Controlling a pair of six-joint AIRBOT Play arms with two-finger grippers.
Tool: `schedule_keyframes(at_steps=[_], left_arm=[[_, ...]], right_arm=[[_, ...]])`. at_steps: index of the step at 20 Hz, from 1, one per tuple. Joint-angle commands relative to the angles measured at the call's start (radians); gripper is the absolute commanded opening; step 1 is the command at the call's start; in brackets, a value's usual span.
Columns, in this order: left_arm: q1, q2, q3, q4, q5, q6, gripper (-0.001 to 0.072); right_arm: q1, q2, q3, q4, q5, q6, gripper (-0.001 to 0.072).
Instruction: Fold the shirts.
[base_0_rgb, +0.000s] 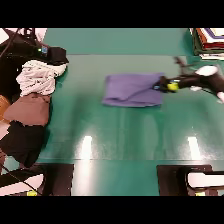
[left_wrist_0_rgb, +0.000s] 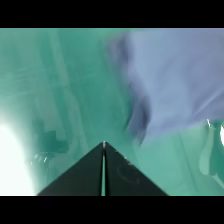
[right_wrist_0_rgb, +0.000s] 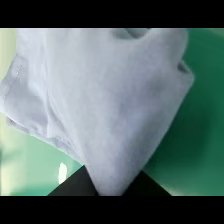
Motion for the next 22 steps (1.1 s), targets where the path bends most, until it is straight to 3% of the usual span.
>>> schedule_keyframes(at_steps=[1, 5, 8, 14, 16, 17, 18, 19, 20, 22], left_arm=[[-0.059, 0.000, 0.000, -0.001, 0.029, 0.002, 0.0026], [-0.074, -0.001, 0.000, -0.020, 0.055, -0.036, 0.0026], [-0.076, -0.001, 0.000, -0.028, 0.069, -0.036, 0.0026], [-0.076, -0.001, 0.000, -0.031, 0.067, -0.035, 0.0026], [-0.076, -0.001, 0.000, -0.031, 0.067, -0.034, 0.0026], [-0.076, -0.001, 0.000, -0.031, 0.065, -0.032, 0.0025], [-0.076, -0.001, 0.000, -0.031, 0.063, -0.032, 0.0026], [-0.076, -0.001, 0.000, -0.031, 0.056, -0.031, 0.0026], [-0.076, -0.001, 0.000, -0.031, 0.042, -0.023, 0.0026], [-0.076, -0.001, 0.000, -0.030, 0.017, -0.022, 0.0026]], right_arm=[[-0.336, 0.206, -0.161, -0.066, -0.051, 0.003, 0.0014], [-0.729, 0.349, -0.304, -0.064, -0.177, 0.011, 0.0014], [-0.937, 0.369, -0.374, -0.065, -0.196, 0.011, 0.0014], [-1.012, 0.351, -0.414, -0.068, -0.188, 0.012, 0.0014], [-0.989, 0.351, -0.387, -0.142, -0.144, 0.012, 0.0016], [-0.979, 0.350, -0.363, -0.219, -0.109, 0.011, 0.0076], [-0.977, 0.350, -0.333, -0.321, -0.083, 0.010, 0.0350], [-0.975, 0.350, -0.302, -0.413, -0.054, 0.011, 0.0567], [-0.985, 0.351, -0.261, -0.502, -0.010, 0.013, 0.0632], [-1.017, 0.351, -0.175, -0.591, 0.072, 0.058, 0.0631]])
